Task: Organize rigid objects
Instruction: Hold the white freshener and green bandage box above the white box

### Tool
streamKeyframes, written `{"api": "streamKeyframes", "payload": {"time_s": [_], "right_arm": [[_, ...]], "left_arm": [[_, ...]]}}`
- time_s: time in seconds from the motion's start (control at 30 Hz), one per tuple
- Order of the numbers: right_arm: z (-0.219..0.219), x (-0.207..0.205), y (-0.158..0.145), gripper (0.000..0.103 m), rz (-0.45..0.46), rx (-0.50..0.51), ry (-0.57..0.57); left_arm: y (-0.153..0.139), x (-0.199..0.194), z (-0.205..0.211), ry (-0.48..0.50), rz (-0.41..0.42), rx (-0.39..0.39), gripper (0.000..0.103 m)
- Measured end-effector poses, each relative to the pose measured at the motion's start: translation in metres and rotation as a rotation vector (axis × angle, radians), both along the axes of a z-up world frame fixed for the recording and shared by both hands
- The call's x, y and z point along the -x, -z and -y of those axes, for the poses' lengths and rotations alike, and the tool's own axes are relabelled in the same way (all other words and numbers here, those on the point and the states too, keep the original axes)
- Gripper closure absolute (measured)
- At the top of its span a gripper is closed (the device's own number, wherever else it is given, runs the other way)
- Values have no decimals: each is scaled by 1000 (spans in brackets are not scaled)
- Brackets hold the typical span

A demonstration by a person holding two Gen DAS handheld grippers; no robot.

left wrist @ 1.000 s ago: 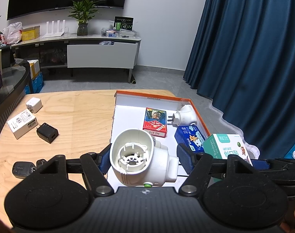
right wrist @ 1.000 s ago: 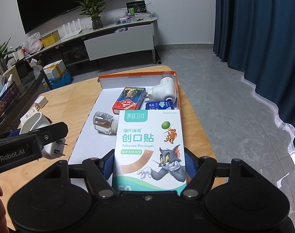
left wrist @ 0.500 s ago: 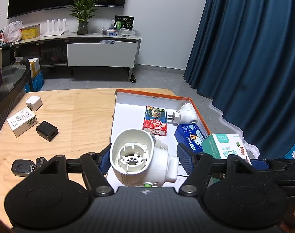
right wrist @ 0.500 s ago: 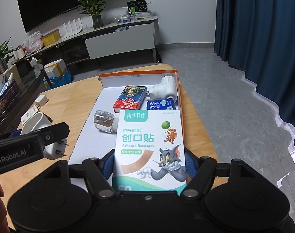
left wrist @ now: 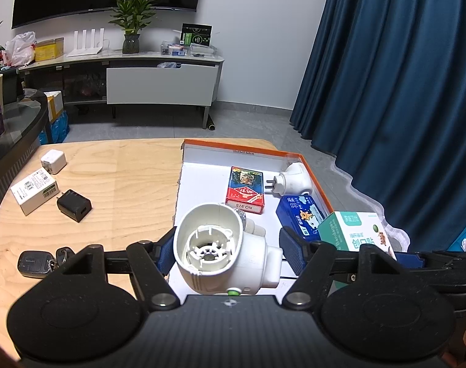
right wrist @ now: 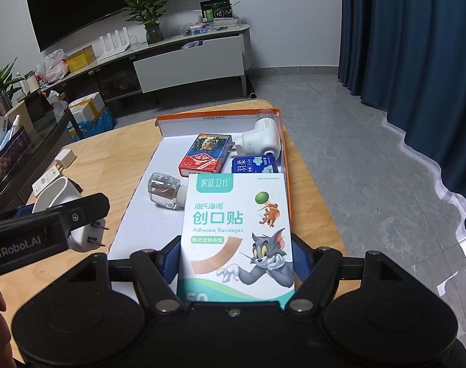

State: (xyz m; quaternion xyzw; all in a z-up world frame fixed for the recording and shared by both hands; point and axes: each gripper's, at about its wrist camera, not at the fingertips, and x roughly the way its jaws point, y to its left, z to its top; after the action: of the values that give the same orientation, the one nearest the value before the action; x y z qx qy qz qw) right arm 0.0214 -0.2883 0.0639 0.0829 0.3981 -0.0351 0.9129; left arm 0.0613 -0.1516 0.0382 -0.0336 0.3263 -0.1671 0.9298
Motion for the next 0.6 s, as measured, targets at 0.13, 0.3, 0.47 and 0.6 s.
{"api": "streamKeyframes", "payload": {"time_s": [0.13, 0.3, 0.47, 0.6], "right_arm": [[0, 0, 0, 19, 0, 0, -1], [0, -1, 0, 19, -3, 1, -1], [0, 0, 1, 19, -4, 1, -2], [0, -1, 0, 19, -5, 1, -1]], "left_arm": [[0, -1, 0, 0, -1, 2, 33], [1, -1, 0, -1, -5, 2, 33], [1, -2, 0, -1, -6, 2, 33], [1, -2, 0, 0, -6, 2, 33]]}}
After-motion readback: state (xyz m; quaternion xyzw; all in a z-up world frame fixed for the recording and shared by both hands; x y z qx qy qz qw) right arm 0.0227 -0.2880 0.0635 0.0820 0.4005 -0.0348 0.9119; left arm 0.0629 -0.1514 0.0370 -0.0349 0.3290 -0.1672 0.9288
